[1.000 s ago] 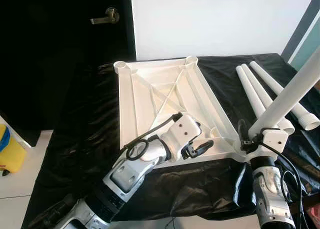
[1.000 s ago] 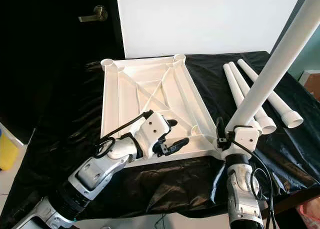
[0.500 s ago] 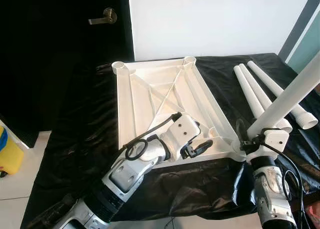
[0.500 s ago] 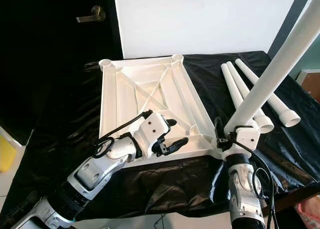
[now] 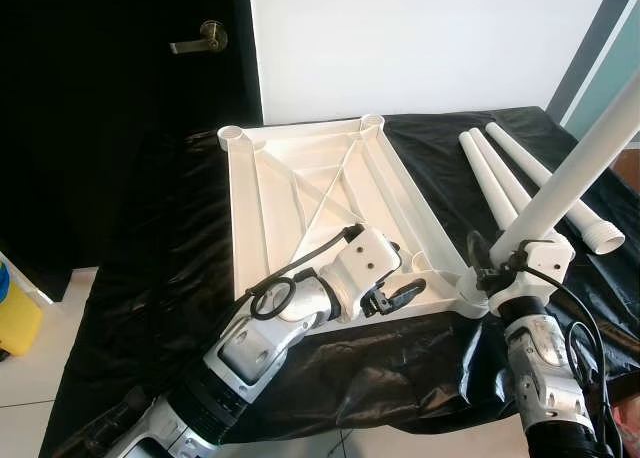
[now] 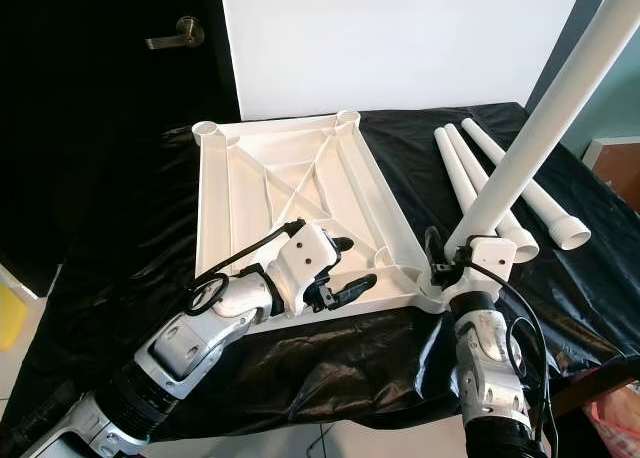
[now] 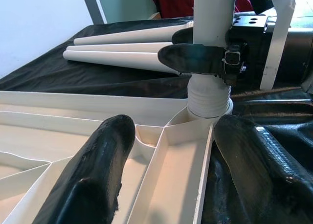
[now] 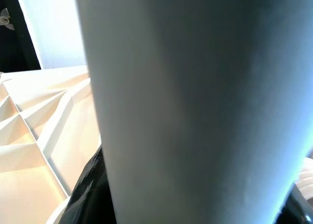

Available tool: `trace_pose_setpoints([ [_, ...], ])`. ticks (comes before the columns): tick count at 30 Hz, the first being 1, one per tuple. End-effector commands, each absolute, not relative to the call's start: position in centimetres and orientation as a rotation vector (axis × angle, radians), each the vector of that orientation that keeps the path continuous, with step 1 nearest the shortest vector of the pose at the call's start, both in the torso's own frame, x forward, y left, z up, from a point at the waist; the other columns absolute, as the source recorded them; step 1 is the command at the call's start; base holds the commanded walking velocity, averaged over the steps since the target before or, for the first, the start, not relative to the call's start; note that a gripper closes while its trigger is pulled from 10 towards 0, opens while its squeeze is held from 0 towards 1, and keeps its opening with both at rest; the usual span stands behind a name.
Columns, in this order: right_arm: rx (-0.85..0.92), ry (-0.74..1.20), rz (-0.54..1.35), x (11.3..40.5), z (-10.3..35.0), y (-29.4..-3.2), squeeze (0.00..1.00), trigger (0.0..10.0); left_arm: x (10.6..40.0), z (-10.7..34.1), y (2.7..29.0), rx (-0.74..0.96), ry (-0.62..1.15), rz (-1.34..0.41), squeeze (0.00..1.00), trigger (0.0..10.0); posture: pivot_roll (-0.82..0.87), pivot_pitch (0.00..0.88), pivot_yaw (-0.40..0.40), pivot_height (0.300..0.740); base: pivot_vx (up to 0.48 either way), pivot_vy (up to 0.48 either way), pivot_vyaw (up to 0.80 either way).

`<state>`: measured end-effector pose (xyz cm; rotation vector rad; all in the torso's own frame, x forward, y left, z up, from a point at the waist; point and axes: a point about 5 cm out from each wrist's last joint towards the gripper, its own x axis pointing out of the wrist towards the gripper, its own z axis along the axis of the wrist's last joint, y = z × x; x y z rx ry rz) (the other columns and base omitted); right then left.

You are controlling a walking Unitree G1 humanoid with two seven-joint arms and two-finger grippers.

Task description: Building children table

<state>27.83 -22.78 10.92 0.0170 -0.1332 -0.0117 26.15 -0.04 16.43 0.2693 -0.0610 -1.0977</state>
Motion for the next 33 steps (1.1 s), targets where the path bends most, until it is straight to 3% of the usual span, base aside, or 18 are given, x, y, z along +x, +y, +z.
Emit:
trace_pose_setpoints([
  [1,0.058,0.056,-0.014,27.0,7.4,-22.3,0.0,10.0,25.6,16.9,-0.3,0.278,-0.068,-1.209,0.0,10.0,-0.02,0.009,0.005,0.74,0.0,0.0,0.0],
  [4,0.092,0.101,-0.006,26.9,6.9,-22.1,0.0,10.0,25.5,16.9,-0.4,0.276,-0.068,-1.209,0.0,10.0,-0.02,0.011,0.006,0.74,0.0,0.0,0.0],
  [14,-0.125,-0.053,0.12,25.3,7.8,-21.6,0.0,10.0,25.5,17.1,-0.4,0.274,-0.073,-1.209,0.0,10.0,-0.02,0.015,0.009,0.74,0.0,0.0,0.0],
  [20,-0.157,-0.057,0.146,24.9,7.6,-21.5,0.0,10.0,25.5,17.1,-0.4,0.273,-0.074,-1.212,0.0,10.0,-0.02,0.017,0.012,0.74,0.0,0.0,0.0],
  [33,0.012,-0.015,0.086,24.4,6.5,-22.4,0.0,10.0,25.5,17.4,-0.4,0.274,-0.082,-1.212,0.0,10.0,-0.01,0.021,0.011,0.74,0.0,0.0,0.0],
])
